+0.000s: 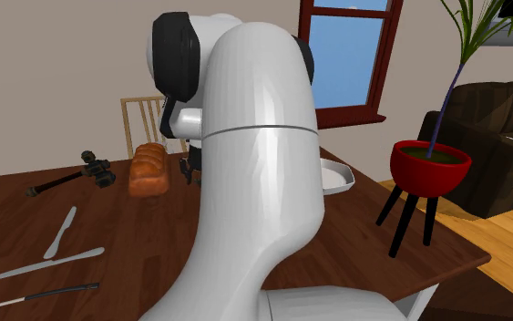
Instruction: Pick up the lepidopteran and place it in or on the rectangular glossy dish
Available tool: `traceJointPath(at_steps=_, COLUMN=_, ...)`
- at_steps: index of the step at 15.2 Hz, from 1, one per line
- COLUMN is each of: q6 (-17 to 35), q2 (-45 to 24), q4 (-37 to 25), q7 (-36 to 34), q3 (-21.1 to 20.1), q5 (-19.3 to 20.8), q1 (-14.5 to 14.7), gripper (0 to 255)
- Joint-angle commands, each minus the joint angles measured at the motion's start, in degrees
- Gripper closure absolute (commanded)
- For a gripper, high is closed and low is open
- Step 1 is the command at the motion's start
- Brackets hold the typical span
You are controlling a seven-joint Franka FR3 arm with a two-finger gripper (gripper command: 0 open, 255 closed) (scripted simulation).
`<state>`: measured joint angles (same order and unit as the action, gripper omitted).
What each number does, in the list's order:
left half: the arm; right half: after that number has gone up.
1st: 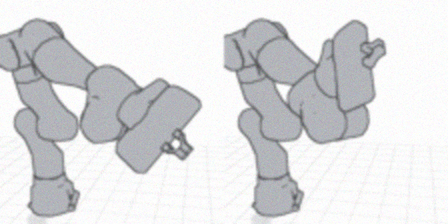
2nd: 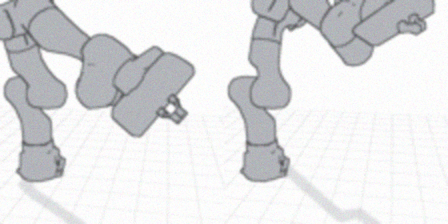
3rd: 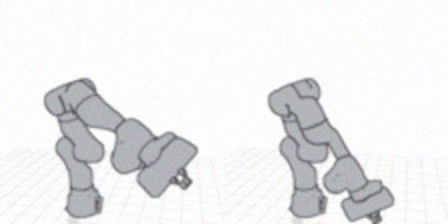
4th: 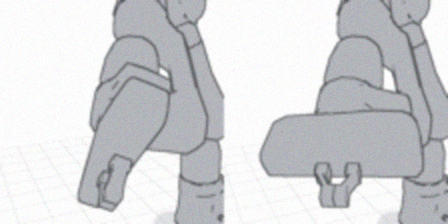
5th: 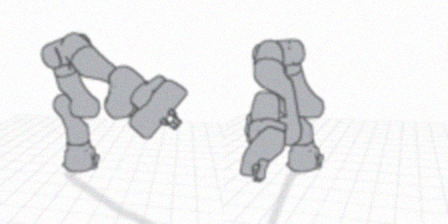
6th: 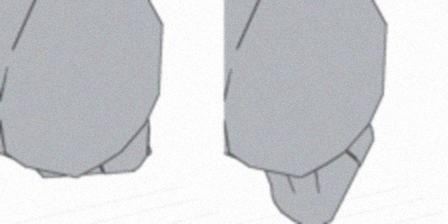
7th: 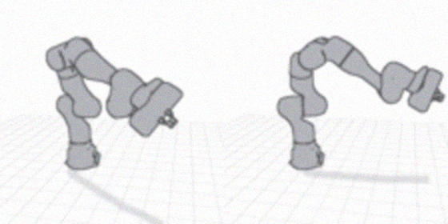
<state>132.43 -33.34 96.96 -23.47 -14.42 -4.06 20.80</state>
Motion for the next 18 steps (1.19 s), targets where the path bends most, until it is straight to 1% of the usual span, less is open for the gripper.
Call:
traceJointPath(at_steps=1, q6=-1.0, q2=1.0, q4=0.0, q7=-0.1, q3=-0.1, q5=-0.1, q1=-0.1, gripper=255)
traceJointPath(at_steps=18, q6=-11.2, q2=7.2, q4=-4.1, q7=-1.1, q3=-0.7, q5=-0.9, q1=-0.7, gripper=255)
